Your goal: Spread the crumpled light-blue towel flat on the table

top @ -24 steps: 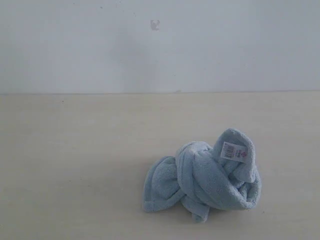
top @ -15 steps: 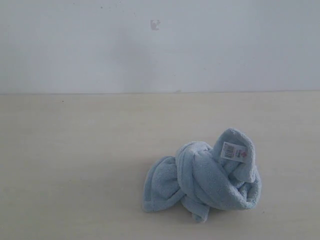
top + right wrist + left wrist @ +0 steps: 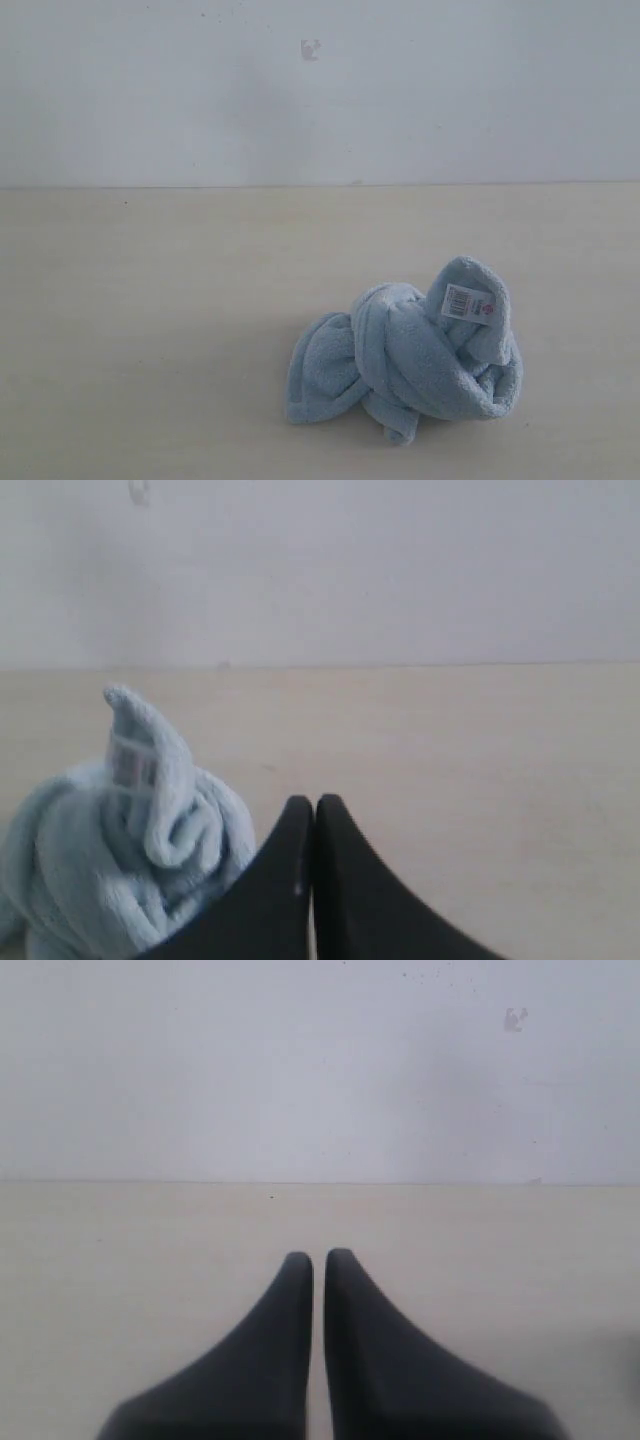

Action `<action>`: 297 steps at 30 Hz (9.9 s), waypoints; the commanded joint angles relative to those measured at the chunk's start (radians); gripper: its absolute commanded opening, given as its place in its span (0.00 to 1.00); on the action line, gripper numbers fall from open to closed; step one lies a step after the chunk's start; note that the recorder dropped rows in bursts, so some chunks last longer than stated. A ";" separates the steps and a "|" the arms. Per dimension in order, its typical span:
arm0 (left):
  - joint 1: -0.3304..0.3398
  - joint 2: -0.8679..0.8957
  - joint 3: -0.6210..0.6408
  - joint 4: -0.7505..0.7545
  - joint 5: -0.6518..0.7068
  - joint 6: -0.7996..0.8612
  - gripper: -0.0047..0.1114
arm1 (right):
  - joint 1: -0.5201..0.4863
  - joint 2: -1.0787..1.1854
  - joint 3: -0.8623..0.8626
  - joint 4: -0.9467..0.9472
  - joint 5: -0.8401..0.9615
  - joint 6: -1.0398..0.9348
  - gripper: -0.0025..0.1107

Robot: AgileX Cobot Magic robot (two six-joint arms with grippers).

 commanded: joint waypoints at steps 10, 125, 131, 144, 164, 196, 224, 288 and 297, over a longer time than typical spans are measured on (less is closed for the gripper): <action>0.001 -0.003 0.004 0.004 -0.013 -0.004 0.08 | 0.029 -0.005 -0.057 0.038 -0.131 0.483 0.02; -0.045 0.219 -0.056 -1.312 0.256 0.767 0.67 | 0.479 0.881 -0.971 0.699 0.880 -0.928 0.03; -0.045 0.388 -0.056 -1.625 0.421 1.191 0.65 | 0.479 0.876 -0.971 0.776 0.925 -0.967 0.03; -0.045 0.720 -0.227 -1.625 0.618 1.329 0.65 | 0.479 1.140 -0.971 1.117 0.845 -1.283 0.03; -0.045 0.993 -0.369 -1.625 0.888 1.448 0.13 | 0.329 1.398 -0.971 1.221 0.878 -1.370 0.03; -0.132 1.009 -0.392 -1.457 0.803 1.365 0.46 | 0.352 1.457 -0.971 0.732 0.960 -1.068 0.55; -0.173 1.009 -0.387 -1.464 0.640 1.320 0.55 | 1.011 1.613 -0.971 0.089 0.388 -0.470 0.64; -0.173 0.865 -0.370 -1.625 0.970 1.212 0.50 | 0.548 1.055 -0.730 1.525 0.499 -1.298 0.02; -0.173 0.865 -0.392 -1.625 0.923 1.235 0.08 | 0.452 1.064 -0.730 1.522 0.567 -1.317 0.02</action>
